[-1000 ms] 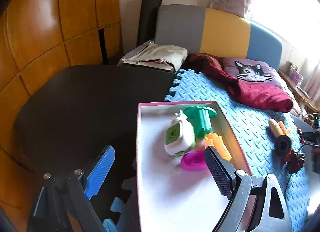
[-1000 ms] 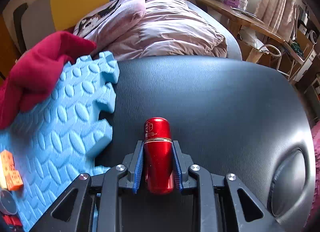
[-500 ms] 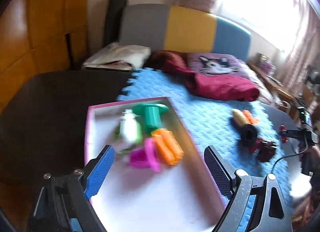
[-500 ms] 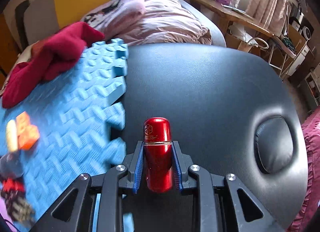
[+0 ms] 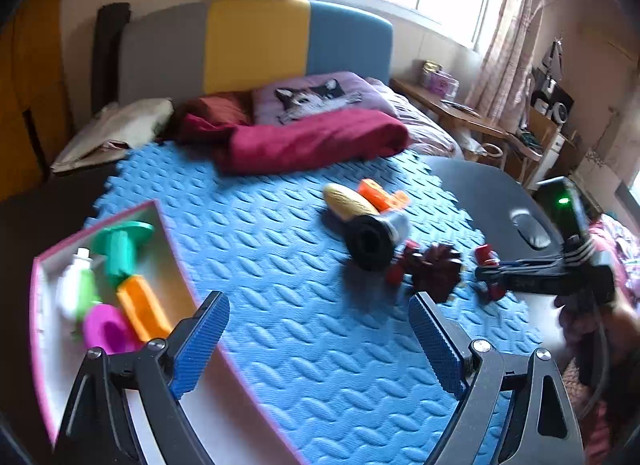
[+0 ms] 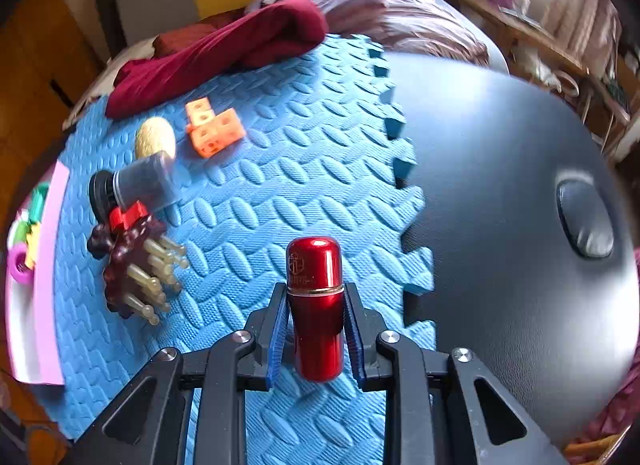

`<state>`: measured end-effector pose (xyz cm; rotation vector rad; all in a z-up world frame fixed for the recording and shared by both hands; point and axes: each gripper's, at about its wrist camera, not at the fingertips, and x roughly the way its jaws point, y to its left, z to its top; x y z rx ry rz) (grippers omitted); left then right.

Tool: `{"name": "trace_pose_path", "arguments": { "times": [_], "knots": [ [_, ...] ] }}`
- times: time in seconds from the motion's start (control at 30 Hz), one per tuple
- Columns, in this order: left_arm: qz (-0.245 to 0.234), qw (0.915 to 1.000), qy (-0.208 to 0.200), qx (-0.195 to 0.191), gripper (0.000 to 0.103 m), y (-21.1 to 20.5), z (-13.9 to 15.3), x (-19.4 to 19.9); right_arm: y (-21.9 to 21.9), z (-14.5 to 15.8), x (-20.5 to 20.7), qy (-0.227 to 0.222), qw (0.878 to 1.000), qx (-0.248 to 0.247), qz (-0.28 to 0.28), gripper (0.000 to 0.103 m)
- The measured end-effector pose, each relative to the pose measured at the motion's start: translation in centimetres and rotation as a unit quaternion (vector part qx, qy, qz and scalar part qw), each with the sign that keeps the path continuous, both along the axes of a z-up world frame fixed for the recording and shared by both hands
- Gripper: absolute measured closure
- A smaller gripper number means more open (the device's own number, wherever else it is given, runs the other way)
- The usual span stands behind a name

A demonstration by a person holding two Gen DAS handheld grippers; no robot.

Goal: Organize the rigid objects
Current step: 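Move the left tool to the brown peg brush while the right tool holds the red bottle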

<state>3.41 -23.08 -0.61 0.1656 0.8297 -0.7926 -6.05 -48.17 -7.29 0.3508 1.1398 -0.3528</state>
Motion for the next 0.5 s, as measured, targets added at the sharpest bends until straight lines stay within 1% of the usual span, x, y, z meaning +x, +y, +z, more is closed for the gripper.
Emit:
{"name": "trace_pose_path", "arguments": {
  "times": [0.07,0.13,0.23,0.3,0.4,0.5],
  "knots": [
    [-0.002,1.0,0.005,-0.001,0.011,-0.7,-0.4,0.0,0.0,-0.4,0.1,-0.005,1.0,0.0,-0.011,0.077],
    [-0.007,0.9999,0.016,0.001,0.009,-1.3,-0.9,0.2,-0.1,-0.4,0.2,-0.012,1.0,-0.004,-0.02,0.077],
    [0.001,0.9996,0.03,0.0,0.007,-1.8,-1.5,0.4,-1.0,-0.5,0.1,-0.027,0.999,0.013,-0.034,0.077],
    [-0.008,0.999,0.044,0.004,0.007,-2.3,-2.0,0.3,-1.4,-0.5,-0.1,-0.035,0.998,0.029,-0.042,0.077],
    [-0.03,0.9969,0.073,0.005,0.007,-3.3,-2.7,-0.2,-1.7,-0.5,-0.2,-0.04,0.997,0.038,-0.047,0.077],
    [-0.024,0.9976,0.062,0.021,0.007,-4.0,-3.1,-0.8,-1.6,-0.6,-0.1,-0.04,0.997,0.038,-0.047,0.077]
  ]
}}
